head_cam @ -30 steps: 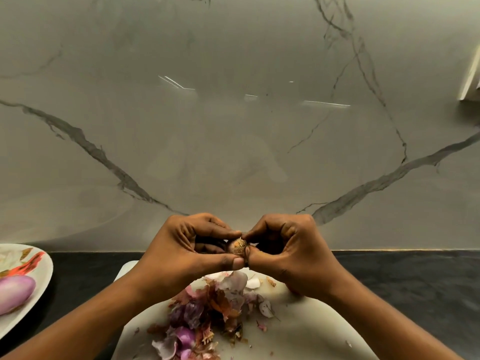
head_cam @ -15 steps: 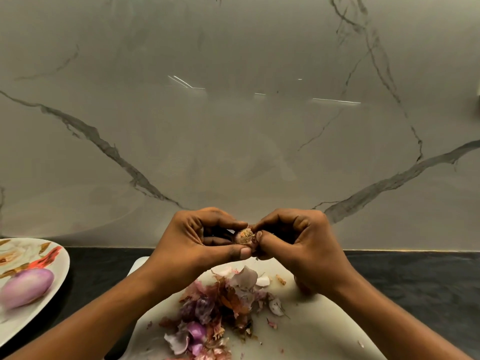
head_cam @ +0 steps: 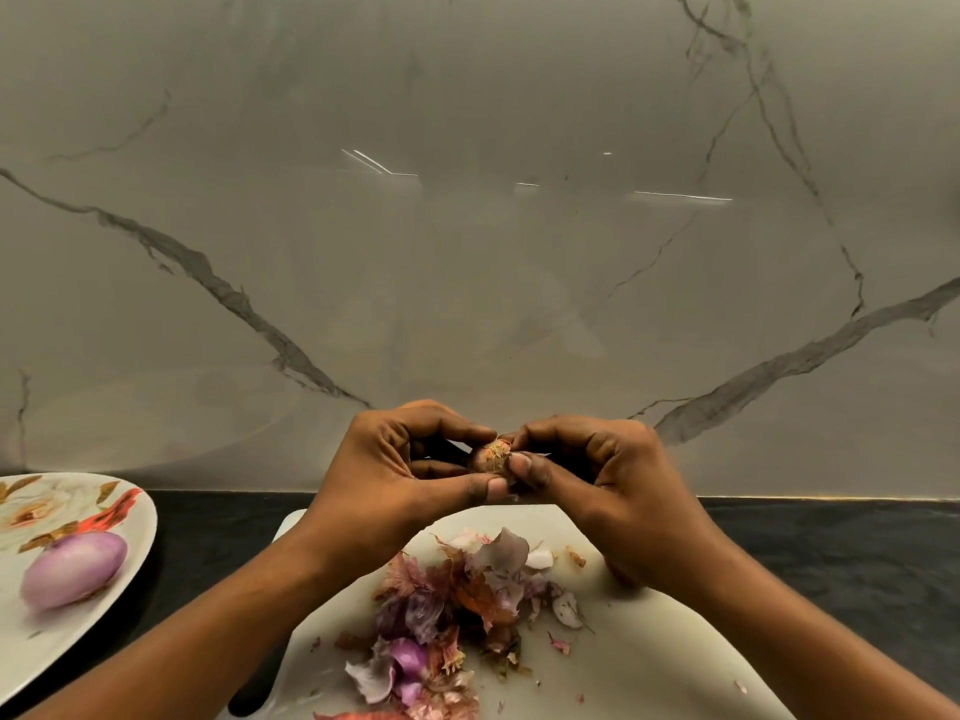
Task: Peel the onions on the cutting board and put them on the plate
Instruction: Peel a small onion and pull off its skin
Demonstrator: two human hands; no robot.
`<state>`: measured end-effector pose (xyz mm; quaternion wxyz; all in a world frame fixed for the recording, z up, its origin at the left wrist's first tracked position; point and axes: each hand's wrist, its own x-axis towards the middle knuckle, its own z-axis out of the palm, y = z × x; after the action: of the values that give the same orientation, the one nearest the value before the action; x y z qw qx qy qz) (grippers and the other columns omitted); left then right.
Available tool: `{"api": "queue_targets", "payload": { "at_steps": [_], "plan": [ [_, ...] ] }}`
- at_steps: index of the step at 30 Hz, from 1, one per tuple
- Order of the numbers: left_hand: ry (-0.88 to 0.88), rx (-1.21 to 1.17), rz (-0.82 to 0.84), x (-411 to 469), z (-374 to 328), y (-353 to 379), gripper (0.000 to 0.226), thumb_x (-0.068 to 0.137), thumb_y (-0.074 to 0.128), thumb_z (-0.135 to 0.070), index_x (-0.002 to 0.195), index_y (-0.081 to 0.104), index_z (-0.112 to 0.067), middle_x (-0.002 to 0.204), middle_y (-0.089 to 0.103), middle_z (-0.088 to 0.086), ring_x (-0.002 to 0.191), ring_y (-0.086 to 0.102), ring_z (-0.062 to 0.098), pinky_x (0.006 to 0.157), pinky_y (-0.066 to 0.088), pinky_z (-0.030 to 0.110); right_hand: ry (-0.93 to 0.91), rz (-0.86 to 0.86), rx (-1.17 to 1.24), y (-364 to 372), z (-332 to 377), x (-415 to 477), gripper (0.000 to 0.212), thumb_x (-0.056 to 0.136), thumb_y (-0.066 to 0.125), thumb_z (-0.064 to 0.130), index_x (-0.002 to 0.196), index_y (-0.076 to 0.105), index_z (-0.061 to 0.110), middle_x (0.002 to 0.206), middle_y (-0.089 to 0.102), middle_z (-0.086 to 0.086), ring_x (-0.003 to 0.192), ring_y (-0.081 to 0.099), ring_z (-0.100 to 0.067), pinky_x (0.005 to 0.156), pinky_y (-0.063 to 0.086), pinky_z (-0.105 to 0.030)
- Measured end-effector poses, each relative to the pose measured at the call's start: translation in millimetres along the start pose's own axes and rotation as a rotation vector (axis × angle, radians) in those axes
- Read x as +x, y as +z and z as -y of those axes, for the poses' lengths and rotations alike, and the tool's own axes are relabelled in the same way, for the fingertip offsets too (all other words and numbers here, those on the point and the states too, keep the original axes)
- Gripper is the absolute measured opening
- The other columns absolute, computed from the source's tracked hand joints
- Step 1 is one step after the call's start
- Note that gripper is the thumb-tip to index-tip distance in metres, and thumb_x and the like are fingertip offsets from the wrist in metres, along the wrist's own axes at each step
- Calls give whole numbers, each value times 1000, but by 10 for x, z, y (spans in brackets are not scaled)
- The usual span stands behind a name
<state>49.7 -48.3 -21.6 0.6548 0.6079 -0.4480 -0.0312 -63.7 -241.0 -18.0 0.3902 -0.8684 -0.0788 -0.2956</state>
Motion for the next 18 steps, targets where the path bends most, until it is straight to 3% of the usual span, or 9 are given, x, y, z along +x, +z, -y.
{"api": "queue_targets", "payload": {
  "at_steps": [3, 9, 14, 18],
  "plan": [
    [-4, -39, 29, 3, -27, -19, 38, 70, 89, 1, 107, 79, -2, 103, 78, 11, 97, 78, 29, 83, 65, 34, 17, -60, 9, -13, 15, 16, 10, 99, 67, 14, 103, 73, 22, 91, 76, 14, 88, 75, -7, 76, 61, -22],
    [-46, -45, 13, 4, -27, -21, 37, 74, 87, 4, 110, 79, -3, 101, 81, 8, 96, 79, 25, 81, 64, 31, 65, -57, 180, -76, 43, 27, 12, 88, 77, 12, 99, 76, 11, 91, 79, -4, 82, 79, -22, 72, 65, -30],
    [-58, -49, 26, 7, -11, -32, 36, 72, 88, -1, 108, 80, -4, 102, 79, 9, 95, 78, 27, 79, 63, 30, 55, 11, 148, -57, 41, 9, 21, 88, 81, 12, 109, 78, 16, 98, 81, 1, 89, 79, -22, 78, 66, -37],
    [-40, 24, 34, 2, 3, -25, 36, 71, 91, -10, 106, 81, -8, 102, 77, 8, 94, 77, 28, 80, 64, 33, 45, 24, 71, -69, 55, 1, 19, 87, 81, 17, 106, 82, 20, 91, 81, 4, 83, 79, -19, 75, 66, -38]
  ]
}}
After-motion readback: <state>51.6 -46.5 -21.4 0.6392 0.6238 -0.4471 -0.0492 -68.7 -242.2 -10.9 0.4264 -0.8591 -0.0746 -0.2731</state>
